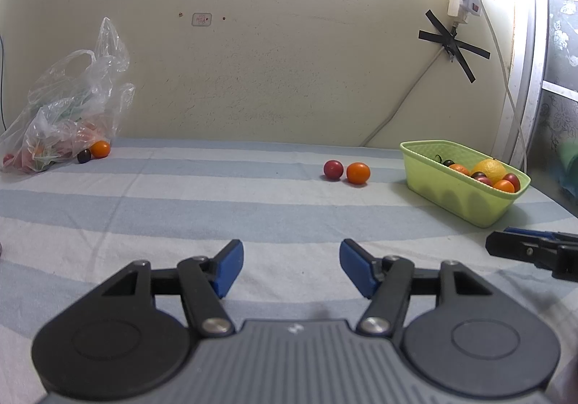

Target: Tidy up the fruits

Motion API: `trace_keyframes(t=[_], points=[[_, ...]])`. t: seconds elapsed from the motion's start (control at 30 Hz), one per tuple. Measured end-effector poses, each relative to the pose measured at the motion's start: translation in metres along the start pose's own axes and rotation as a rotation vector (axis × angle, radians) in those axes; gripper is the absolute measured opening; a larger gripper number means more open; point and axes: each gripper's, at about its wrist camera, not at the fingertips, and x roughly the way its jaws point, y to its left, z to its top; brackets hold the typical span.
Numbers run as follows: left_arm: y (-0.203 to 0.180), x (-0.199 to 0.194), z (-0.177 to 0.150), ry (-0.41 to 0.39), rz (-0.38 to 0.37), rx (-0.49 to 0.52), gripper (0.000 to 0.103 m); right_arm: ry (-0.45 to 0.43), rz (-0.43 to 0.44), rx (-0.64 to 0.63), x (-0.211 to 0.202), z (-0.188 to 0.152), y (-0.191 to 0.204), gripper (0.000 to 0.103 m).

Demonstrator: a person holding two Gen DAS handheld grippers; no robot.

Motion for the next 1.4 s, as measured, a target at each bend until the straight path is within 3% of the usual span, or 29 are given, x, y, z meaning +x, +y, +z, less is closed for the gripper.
trace_keyframes(t=[1.4], points=[[-0.0019, 0.001, 0.0017, -0.004, -0.002, -0.005, 0.062, -0.004, -0.002, 0.001, -0.0027, -0.0023, 0.0007, 0.054]])
